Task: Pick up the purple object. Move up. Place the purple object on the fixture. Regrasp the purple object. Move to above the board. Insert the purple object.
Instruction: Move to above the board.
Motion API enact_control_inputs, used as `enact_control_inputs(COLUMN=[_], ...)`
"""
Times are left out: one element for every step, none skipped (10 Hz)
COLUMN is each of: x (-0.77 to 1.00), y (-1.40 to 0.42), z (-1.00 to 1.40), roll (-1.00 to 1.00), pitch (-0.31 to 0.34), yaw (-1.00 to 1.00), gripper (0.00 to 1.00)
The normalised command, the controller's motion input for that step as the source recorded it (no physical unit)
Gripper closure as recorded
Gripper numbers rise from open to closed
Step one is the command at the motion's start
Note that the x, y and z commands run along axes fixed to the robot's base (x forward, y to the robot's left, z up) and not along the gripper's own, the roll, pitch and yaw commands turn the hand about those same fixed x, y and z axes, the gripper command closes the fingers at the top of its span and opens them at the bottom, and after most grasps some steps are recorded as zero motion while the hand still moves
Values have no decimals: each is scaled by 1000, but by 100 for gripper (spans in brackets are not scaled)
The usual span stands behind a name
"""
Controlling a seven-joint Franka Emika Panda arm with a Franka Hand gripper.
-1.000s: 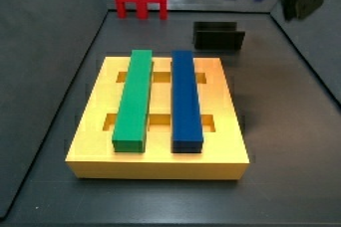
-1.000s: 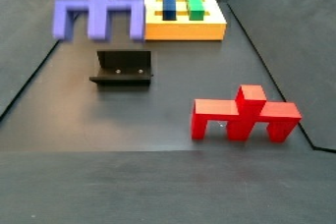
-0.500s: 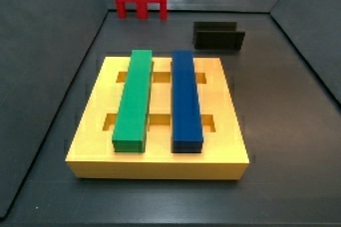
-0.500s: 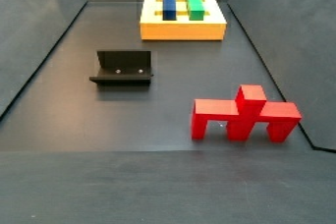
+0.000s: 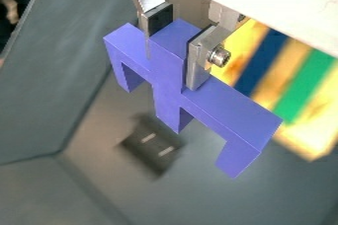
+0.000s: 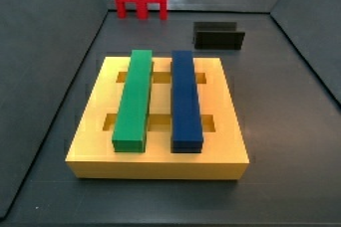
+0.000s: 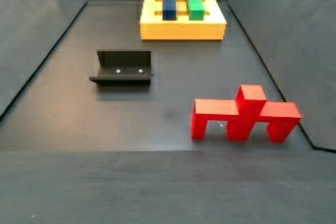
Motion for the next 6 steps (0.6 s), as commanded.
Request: enact_control_inputs(x=[-1179, -491, -293, -87, -93, -85], y=[-1400, -525, -276, -63, -60, -5], z=[256, 96, 37, 18, 26, -5], roll=[-1000, -1000, -1000, -1000, -1000, -954], pitch=[81, 55, 45, 31, 16, -24], yaw=[112, 120, 125, 111, 112, 97], gripper=[100, 100, 100, 100, 100, 100])
